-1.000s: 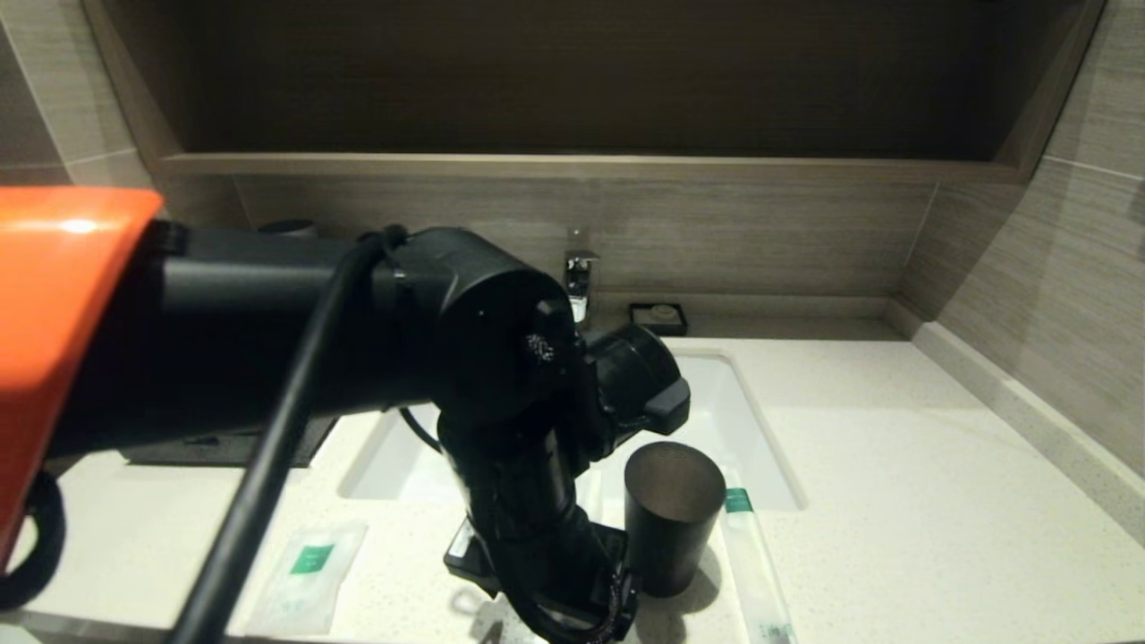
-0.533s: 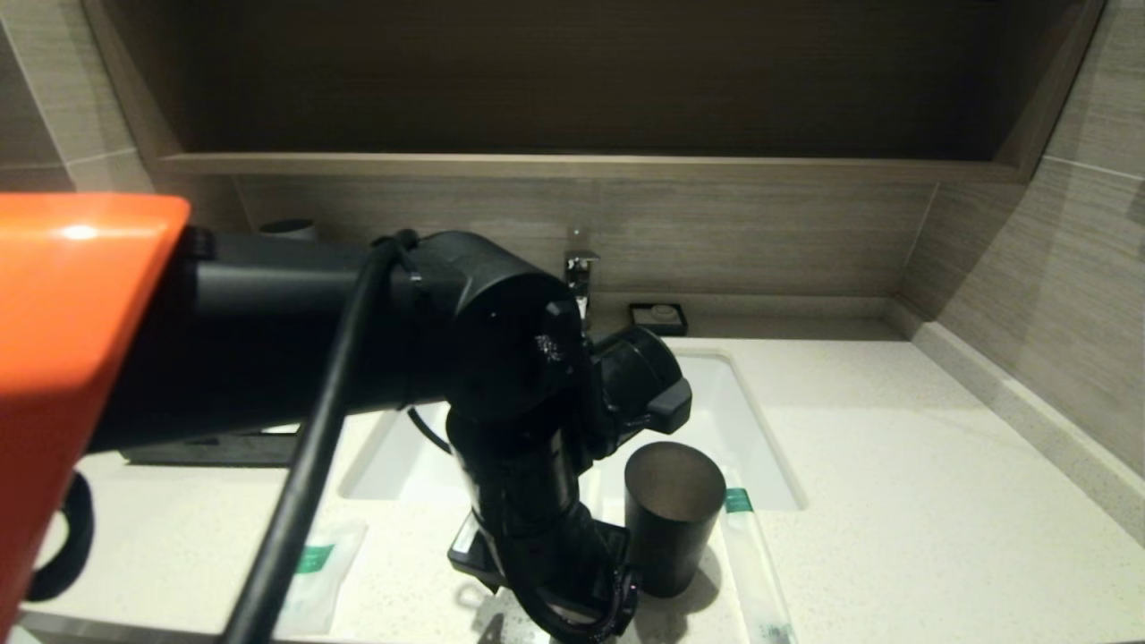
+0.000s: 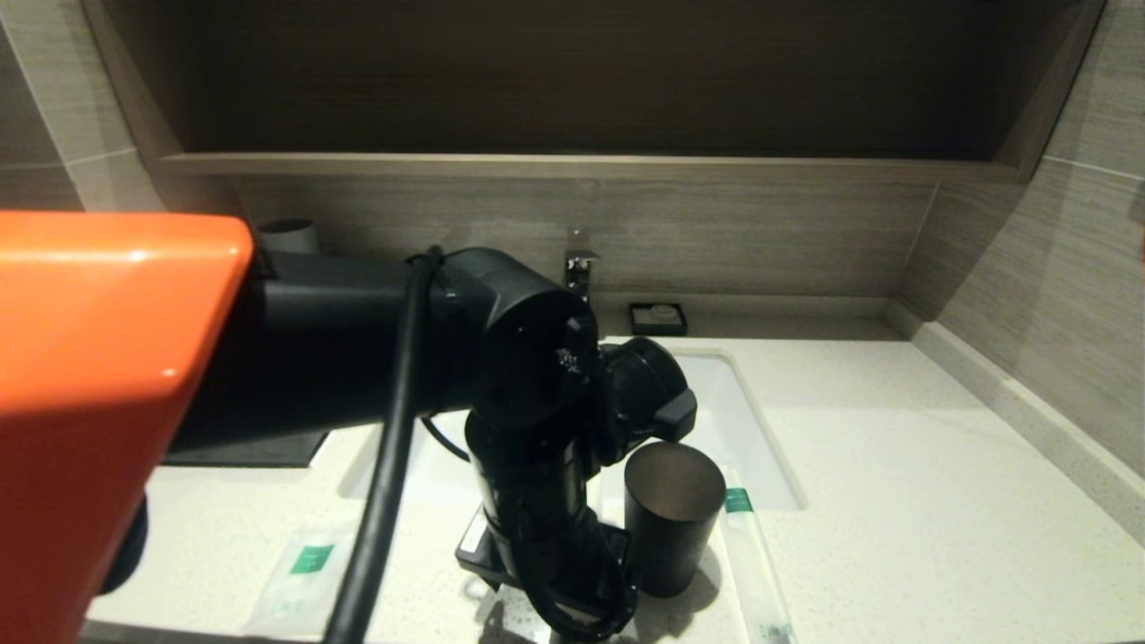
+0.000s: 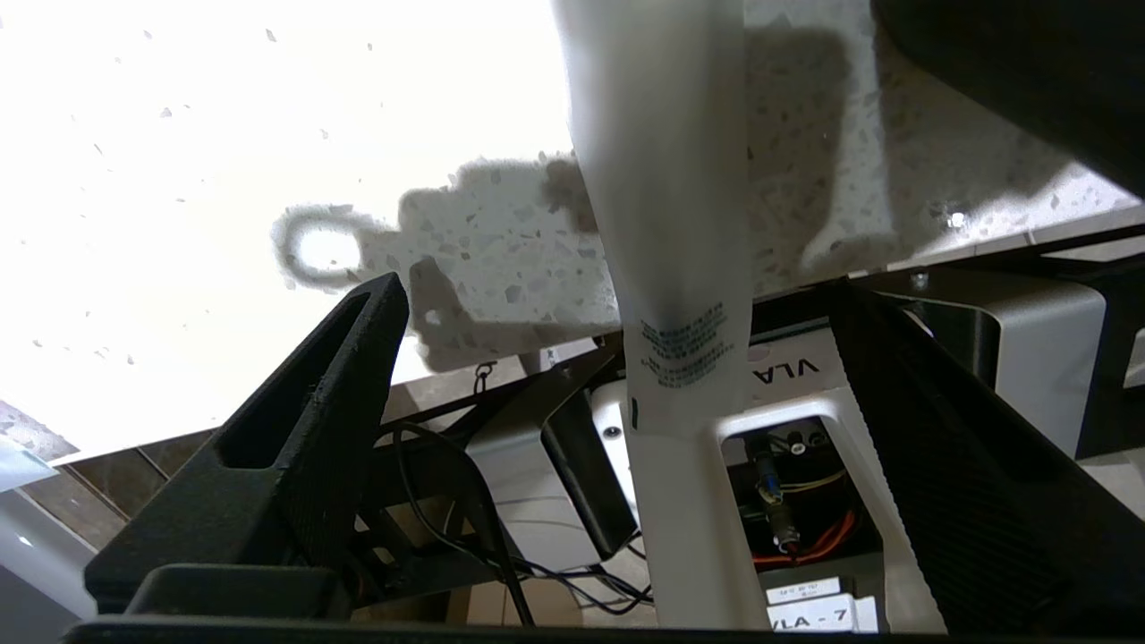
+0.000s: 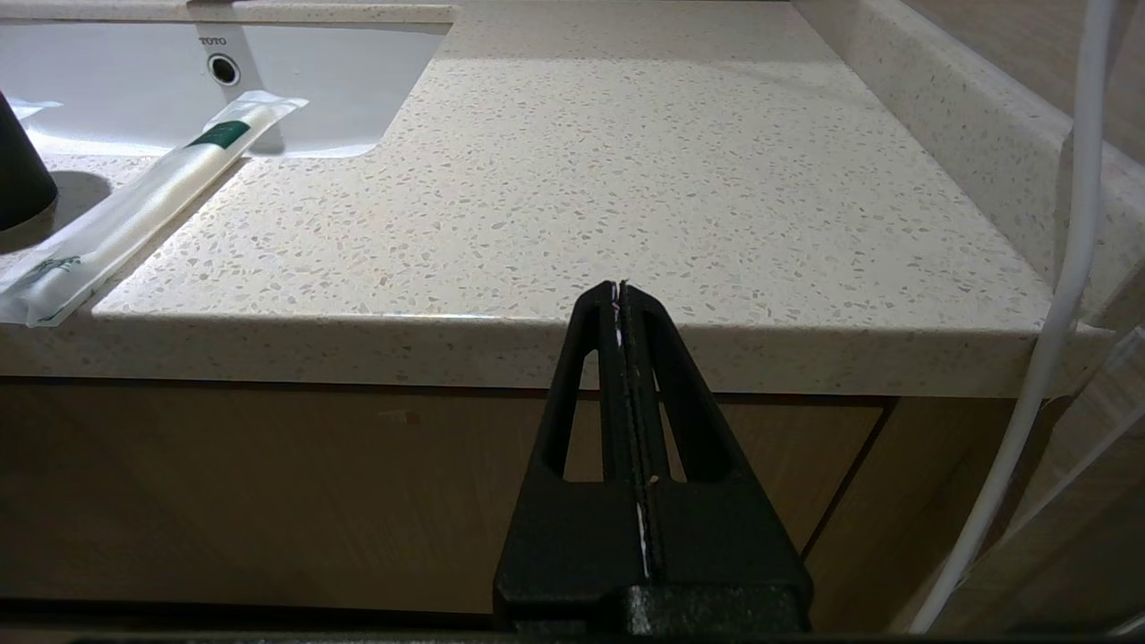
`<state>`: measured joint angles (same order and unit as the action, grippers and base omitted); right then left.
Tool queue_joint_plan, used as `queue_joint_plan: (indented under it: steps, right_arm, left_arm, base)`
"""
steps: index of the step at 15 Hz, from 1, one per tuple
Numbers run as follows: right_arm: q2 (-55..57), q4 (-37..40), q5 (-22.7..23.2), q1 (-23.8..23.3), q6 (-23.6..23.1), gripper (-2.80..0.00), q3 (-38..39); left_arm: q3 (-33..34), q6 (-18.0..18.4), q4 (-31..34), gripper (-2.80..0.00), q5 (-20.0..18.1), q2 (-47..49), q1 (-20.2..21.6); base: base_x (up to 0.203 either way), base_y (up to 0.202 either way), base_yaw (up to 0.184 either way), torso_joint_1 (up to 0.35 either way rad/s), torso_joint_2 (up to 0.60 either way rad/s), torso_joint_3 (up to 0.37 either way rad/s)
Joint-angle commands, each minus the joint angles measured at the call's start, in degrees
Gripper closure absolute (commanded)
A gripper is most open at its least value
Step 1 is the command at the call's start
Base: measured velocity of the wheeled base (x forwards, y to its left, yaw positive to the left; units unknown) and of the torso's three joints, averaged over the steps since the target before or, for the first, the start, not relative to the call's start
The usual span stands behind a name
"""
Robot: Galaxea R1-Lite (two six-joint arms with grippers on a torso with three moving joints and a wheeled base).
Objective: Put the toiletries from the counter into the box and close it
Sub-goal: Pick up the bathroom toiletry
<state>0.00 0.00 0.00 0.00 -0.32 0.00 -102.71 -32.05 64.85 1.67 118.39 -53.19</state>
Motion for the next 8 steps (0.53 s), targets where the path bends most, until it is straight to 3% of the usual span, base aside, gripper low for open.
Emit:
queue_joint_plan:
  steps: [1, 8]
  right_arm:
    - [0.0, 0.0, 0.0, 0.0, -0.03, 0.0, 0.0]
    - [0.0, 0.0, 0.0, 0.0, -0.03, 0.0, 0.0]
  left_arm:
    - [-0.04, -0.12, 0.36, -2.8, 0.18, 0.83, 0.0]
    - [-1.16, -0.47, 0.45, -2.8, 0.35, 1.67, 0.01]
  base:
    - [0.0, 0.0, 0.0, 0.0, 0.0, 0.0]
    - [0.0, 0.0, 0.0, 0.0, 0.0, 0.0]
